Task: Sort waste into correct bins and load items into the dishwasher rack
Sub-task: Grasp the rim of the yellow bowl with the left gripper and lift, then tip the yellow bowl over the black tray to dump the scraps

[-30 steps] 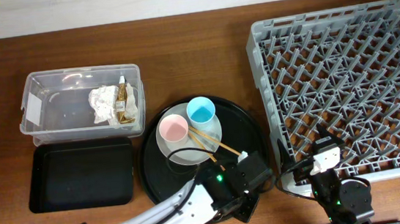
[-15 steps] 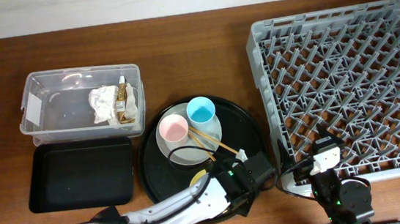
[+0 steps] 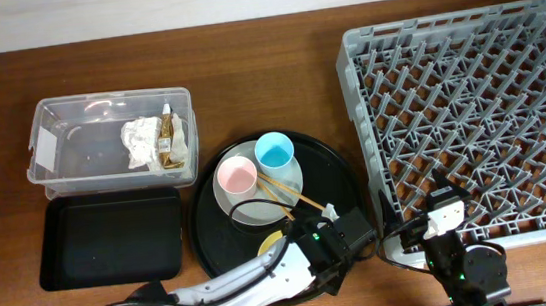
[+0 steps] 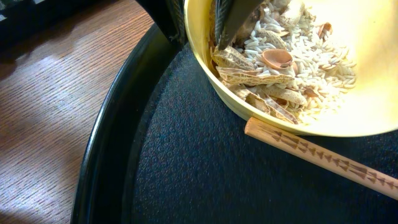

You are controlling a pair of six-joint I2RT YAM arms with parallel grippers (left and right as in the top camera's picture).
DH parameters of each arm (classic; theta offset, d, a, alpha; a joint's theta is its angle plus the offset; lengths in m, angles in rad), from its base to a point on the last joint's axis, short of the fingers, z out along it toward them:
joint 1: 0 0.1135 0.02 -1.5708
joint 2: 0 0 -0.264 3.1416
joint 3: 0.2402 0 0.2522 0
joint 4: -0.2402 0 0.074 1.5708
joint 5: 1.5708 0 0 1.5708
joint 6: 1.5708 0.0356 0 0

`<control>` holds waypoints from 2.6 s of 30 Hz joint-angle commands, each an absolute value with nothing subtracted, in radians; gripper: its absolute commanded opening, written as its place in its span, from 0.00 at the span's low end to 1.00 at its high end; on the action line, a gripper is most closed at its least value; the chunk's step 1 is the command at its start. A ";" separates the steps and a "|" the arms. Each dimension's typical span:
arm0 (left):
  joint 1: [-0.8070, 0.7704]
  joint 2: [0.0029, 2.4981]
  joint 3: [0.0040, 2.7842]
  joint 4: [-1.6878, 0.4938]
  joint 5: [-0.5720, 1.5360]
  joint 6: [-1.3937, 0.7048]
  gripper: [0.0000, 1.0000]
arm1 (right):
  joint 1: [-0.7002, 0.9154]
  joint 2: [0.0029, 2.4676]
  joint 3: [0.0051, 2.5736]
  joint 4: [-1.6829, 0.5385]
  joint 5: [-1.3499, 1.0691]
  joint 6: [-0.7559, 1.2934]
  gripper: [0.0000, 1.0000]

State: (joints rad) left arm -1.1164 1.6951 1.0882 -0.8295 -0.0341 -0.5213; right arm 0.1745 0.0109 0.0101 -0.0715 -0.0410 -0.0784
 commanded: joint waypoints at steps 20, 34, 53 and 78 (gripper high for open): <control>-1.076 1.669 1.215 -0.970 -0.096 -0.538 0.00 | 0.176 0.004 0.006 -0.076 -0.029 -0.070 0.99; -0.410 1.285 1.354 -1.222 0.086 -0.337 0.00 | 0.176 0.004 0.006 -0.076 -0.029 -0.070 0.99; 0.444 1.249 1.162 -1.131 0.687 -0.047 0.00 | 0.176 0.004 0.006 -0.076 -0.029 -0.070 0.99; 0.908 1.438 0.851 -0.701 1.334 -0.050 0.00 | 0.176 0.132 0.384 -0.313 -0.099 0.113 0.99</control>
State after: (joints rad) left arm 0.9039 1.3781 0.8597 -0.7242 1.1900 -0.0673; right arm 0.1745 0.0525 0.2081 -0.2260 -0.0986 0.0834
